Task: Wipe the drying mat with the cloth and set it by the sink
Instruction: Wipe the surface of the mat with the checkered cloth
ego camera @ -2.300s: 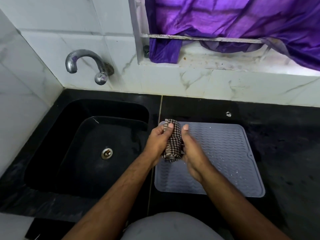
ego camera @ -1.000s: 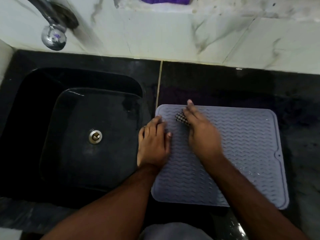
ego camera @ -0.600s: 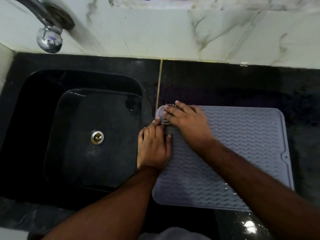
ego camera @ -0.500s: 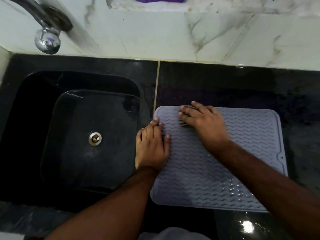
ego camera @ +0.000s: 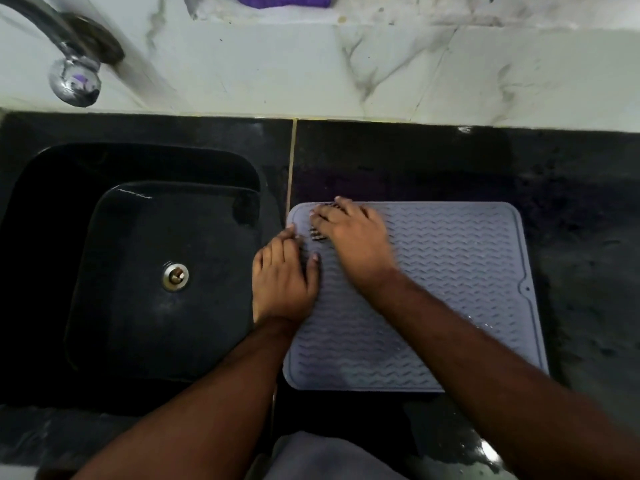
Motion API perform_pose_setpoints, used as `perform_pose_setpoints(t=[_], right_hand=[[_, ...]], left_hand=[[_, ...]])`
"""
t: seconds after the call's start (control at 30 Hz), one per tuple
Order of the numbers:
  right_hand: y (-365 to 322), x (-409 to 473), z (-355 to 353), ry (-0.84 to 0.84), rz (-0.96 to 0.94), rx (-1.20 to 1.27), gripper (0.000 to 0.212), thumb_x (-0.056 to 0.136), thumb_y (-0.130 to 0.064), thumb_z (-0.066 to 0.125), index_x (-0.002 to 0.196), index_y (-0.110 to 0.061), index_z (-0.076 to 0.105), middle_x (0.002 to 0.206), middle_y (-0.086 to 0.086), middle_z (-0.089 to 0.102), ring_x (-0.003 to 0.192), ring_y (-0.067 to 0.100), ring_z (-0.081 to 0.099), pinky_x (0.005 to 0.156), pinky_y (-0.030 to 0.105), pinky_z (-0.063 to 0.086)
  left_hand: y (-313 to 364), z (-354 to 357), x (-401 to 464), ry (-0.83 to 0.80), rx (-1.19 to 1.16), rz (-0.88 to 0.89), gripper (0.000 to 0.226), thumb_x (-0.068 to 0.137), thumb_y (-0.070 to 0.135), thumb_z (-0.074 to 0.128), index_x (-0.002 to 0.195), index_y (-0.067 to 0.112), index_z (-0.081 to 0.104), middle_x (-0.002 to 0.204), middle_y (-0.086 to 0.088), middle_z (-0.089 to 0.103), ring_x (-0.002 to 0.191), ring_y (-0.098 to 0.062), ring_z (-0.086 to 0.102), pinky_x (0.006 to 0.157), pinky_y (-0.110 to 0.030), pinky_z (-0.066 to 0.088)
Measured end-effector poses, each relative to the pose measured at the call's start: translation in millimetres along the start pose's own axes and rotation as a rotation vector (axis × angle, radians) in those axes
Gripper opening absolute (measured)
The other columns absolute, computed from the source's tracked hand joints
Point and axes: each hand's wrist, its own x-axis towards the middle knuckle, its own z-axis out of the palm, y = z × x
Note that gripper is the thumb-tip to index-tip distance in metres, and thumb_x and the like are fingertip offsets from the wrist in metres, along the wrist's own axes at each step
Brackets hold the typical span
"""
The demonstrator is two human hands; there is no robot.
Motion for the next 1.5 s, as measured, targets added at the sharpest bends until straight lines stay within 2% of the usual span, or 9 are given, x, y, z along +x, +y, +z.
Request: perform_pose_setpoints(t=[0.17,0.27,0.43,0.53,0.63,0.73,0.83,1.33,1.5], right_hand=[[77.5,-44.1,-14.5,0.0,0.178,-0.094,0.055,0.098,-0.012,0.05,0.147,-0.037,0.046,0.154,-0.013,0.044,0.144,0.021,0.035,0.109,0.042,0.031],[107.9,-65.9,-20.1,-0.004,0.299,-0.099,0.049,0.098,-0.015,0.051,0.142,-0.038,0.053,0.149,-0.013,0.05,0.141,0.022,0.038,0.105,0.041,0.03],[92.5,-56.5,-29.3,0.029,0.437,-0.14,0.037,0.097,-0.013,0.051,0.128,-0.029,0.065,0.133,-0.005,0.06,0.127,0.025,0.046,0.097,0.042,0.037],[52.2,-38.6,-31.6,0.132,0.295,0.058,0.048,0.096,-0.011,0.05,0.141,-0.03,0.054,0.146,-0.007,0.053,0.137,0.024,0.04,0.101,0.042,0.035],[14.3,-23.3,-15.2,0.078,0.113,0.112,0.057,0.097,-0.008,0.05,0.15,-0.028,0.042,0.156,-0.007,0.041,0.149,0.022,0.026,0.111,0.044,0.03],[15.2,-22.0,-1.4,0.023,0.106,0.104,0.058,0.1,-0.009,0.046,0.152,-0.031,0.037,0.159,-0.009,0.036,0.151,0.021,0.021,0.113,0.044,0.028],[43.2,-28.7,-4.1,0.006,0.108,0.052,0.054,0.101,-0.014,0.044,0.148,-0.04,0.043,0.157,-0.016,0.038,0.151,0.02,0.023,0.111,0.043,0.026],[197.7,-127.2,-7.5,0.048,0.637,-0.038,0.054,0.098,-0.015,0.054,0.145,-0.041,0.047,0.156,-0.016,0.041,0.153,0.021,0.018,0.11,0.043,0.026],[200.4,-127.9,-9.5,0.173,0.802,0.092,0.061,0.094,-0.004,0.057,0.151,-0.018,0.04,0.155,0.004,0.044,0.142,0.025,0.042,0.107,0.044,0.043]], left_hand=[[1.6,0.1,0.1,0.028,-0.01,-0.004,0.044,0.101,0.043,0.053,0.131,0.011,0.058,0.139,-0.005,0.057,0.122,-0.024,0.054,0.108,-0.04,0.036],[2.8,-0.6,-0.8,0.027,-0.009,-0.004,0.047,0.101,0.043,0.052,0.135,0.01,0.055,0.138,-0.006,0.056,0.123,-0.025,0.054,0.108,-0.041,0.037],[3.3,-2.4,-1.5,0.024,-0.019,-0.001,0.046,0.101,0.044,0.051,0.134,0.012,0.055,0.14,-0.005,0.055,0.126,-0.024,0.052,0.11,-0.04,0.034],[2.1,-2.8,-1.4,0.007,-0.013,-0.003,0.045,0.102,0.046,0.049,0.133,0.014,0.056,0.143,-0.003,0.053,0.129,-0.022,0.05,0.111,-0.039,0.033],[1.6,-2.7,-0.5,-0.003,-0.009,-0.01,0.047,0.102,0.049,0.047,0.134,0.015,0.055,0.144,-0.002,0.051,0.131,-0.021,0.048,0.111,-0.04,0.033],[2.6,-3.5,-1.1,0.014,-0.001,-0.001,0.044,0.102,0.048,0.049,0.13,0.015,0.057,0.143,-0.002,0.052,0.129,-0.021,0.05,0.11,-0.041,0.035],[1.2,-3.3,-0.9,0.014,-0.003,-0.01,0.043,0.102,0.048,0.048,0.129,0.015,0.057,0.144,-0.002,0.052,0.128,-0.022,0.051,0.108,-0.041,0.036],[1.5,-2.1,-2.8,0.028,0.001,0.017,0.052,0.1,0.051,0.041,0.128,0.011,0.057,0.144,-0.004,0.053,0.124,-0.026,0.053,0.104,-0.044,0.04],[2.4,-3.5,-3.4,0.024,-0.023,0.023,0.052,0.099,0.05,0.042,0.131,0.012,0.056,0.144,-0.005,0.052,0.127,-0.026,0.052,0.106,-0.046,0.039]])
